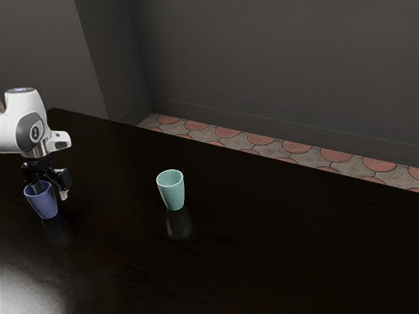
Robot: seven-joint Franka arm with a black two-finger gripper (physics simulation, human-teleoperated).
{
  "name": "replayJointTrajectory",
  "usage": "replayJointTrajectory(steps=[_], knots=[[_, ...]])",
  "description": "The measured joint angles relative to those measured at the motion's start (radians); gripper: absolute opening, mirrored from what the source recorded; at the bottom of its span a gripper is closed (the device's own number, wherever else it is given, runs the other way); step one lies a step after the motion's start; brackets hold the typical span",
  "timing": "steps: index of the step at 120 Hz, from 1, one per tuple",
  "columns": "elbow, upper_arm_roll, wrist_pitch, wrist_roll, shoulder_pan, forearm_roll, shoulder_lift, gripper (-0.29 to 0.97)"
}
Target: Place the left cup onto the right cup
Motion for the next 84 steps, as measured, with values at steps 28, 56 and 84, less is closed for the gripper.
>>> replayJointTrajectory(steps=[28, 56, 84], knots=[[-0.001, 0.0, 0.006, 0.002, 0.0, 0.0, 0.006, 0.65], [-0.001, 0.001, 0.008, 0.004, 0.0, 0.001, 0.006, 0.33], [-0.001, 0.002, 0.007, 0.005, 0.003, 0.001, 0.005, 0.13]])
